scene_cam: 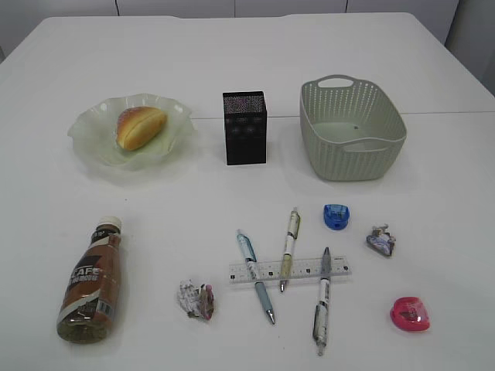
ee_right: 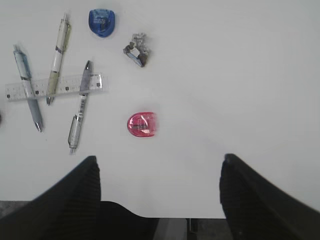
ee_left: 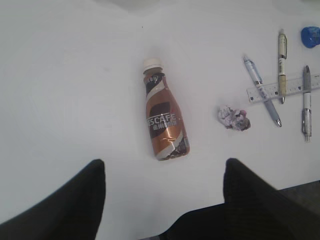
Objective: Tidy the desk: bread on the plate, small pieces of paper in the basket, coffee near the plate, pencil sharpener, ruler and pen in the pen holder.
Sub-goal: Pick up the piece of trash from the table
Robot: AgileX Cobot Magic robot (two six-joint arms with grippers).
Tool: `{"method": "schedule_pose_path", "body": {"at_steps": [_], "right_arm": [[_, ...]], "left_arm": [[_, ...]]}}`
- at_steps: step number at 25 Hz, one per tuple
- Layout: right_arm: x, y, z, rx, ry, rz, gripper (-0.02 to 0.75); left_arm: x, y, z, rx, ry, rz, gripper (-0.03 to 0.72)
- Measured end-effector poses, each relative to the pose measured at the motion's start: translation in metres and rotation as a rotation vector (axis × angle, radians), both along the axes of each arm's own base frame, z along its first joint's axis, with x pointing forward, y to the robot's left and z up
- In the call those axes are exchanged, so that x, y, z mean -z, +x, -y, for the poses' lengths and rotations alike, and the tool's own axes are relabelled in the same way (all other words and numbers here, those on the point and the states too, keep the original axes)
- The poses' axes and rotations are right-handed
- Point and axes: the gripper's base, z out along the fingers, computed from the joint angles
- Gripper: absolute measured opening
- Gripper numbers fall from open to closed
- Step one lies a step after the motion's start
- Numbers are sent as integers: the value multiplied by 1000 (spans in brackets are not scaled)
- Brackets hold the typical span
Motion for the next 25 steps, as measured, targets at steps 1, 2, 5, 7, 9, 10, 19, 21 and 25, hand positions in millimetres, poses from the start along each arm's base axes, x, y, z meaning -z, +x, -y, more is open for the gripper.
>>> {"method": "schedule_pose_path", "body": {"at_steps": [1,2,5,7,9,10,19,21,25], "right_arm": [[3,3,0,-24,-10,-10,574],[6,6,0,-51,-21,-22,574],[16,20,-2,-143,-34,-40,574],[24,31,-4,-196,-25,-47,574],[34,43,-6,-243,-18,-60,574],[39,48,-7,-256,-14,-67,574],[102,100,-13,-376,36,-161,574],[113,108,-18,-351,104,-163,574],[131,120,-20,-422,104,-142,574]], "left_arm": [[0,-7,-2,2,-1,8,531],[-1,-12,-3,2,-3,18,531],[-5,-24,-6,2,-10,47,531],[-7,-27,-7,2,-14,60,529],[-8,-29,-7,4,-22,64,529],[-8,-29,-6,6,-29,63,529],[-9,-31,-4,14,-58,58,529],[-9,-31,-4,14,-58,58,529],[-9,-31,-4,14,-58,58,529]]}}
